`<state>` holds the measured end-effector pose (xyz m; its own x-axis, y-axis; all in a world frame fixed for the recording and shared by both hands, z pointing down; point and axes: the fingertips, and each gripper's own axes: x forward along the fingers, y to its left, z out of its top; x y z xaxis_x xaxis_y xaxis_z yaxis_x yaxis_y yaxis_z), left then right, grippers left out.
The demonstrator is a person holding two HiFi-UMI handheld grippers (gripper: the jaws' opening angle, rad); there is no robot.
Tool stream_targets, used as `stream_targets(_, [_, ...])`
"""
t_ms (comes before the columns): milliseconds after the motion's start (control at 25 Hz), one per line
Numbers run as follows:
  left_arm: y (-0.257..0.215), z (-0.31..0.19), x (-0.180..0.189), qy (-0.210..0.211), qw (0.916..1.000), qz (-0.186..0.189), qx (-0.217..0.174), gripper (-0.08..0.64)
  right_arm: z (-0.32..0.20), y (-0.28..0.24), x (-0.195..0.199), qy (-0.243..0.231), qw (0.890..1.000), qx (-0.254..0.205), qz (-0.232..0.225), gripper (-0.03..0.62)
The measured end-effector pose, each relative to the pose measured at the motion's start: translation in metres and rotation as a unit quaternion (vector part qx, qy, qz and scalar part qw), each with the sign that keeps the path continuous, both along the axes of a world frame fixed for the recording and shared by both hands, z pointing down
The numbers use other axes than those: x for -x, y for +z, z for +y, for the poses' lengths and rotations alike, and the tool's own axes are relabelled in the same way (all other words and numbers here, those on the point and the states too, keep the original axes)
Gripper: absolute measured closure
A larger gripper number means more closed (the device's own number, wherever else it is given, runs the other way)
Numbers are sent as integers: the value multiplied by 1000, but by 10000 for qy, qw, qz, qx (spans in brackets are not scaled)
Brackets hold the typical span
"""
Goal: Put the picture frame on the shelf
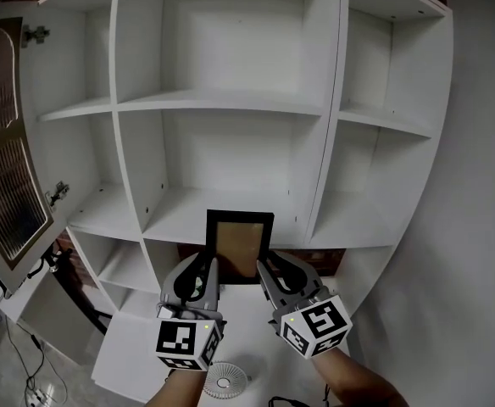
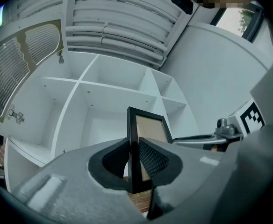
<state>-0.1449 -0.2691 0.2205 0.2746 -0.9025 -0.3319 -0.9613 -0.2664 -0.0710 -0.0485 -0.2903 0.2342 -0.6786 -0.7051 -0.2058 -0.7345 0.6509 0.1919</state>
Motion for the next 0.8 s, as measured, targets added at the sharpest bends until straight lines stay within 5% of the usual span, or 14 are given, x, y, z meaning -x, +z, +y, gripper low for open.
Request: stream_targets(800, [-43,-94,40,137,9998,-168,18,489,-95,-47,41,390,9992,-18,82,507])
